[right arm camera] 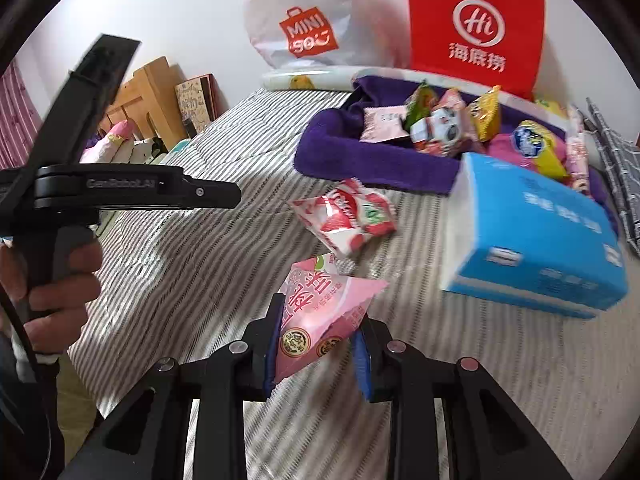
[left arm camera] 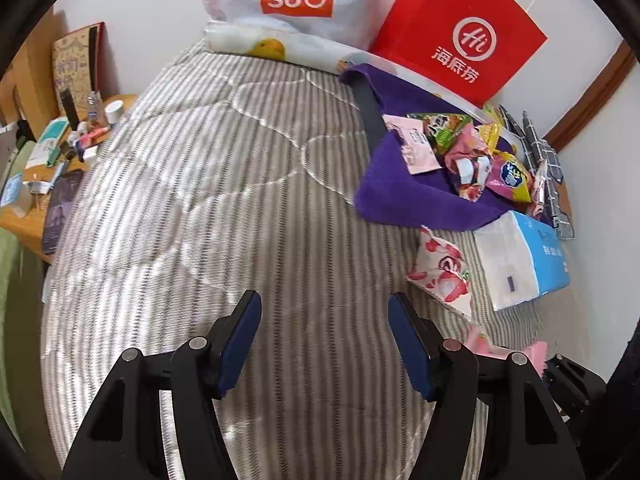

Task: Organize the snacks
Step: 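Grasp the pink wrapper with the right gripper and lift it, then grasp the pink-red candy packet with the left gripper while the right gripper holds the pink wrapper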

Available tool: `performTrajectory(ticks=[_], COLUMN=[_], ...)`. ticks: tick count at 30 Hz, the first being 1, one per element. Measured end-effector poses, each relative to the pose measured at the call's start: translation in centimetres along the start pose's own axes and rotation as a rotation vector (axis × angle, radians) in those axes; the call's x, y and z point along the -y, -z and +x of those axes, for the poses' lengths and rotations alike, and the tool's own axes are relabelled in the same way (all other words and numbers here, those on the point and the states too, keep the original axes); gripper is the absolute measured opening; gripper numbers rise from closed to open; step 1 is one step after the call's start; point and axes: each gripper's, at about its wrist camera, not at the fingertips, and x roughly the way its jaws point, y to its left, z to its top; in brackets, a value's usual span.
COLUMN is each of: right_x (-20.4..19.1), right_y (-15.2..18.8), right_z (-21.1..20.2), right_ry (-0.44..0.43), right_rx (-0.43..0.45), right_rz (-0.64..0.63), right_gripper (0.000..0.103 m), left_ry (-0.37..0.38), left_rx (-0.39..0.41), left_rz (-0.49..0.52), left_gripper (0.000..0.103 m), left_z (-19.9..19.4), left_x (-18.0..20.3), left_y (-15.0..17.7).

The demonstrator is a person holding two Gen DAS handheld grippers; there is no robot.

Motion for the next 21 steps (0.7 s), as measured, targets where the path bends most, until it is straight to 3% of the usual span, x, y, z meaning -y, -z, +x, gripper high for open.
performTrajectory(ticks=[7,21], right_x=[3.5,11.2], right_y=[1.5,4.2], right_z=[-2.7,-4.9], right_ry=[0.072,0.193], right_rx=[0.018,0.015], right_rz=[0.046,0.205], right_gripper=[0.029,0.029], left_ry=[0.037,0.066], left_rx=[-0.039,-0.042], left_rz=[0.002,0.022], left_gripper=[0.065,0.072], left_z=[1.7,3.3], left_x=[1.4,3.3], left_y=[-0.2,-1.4])
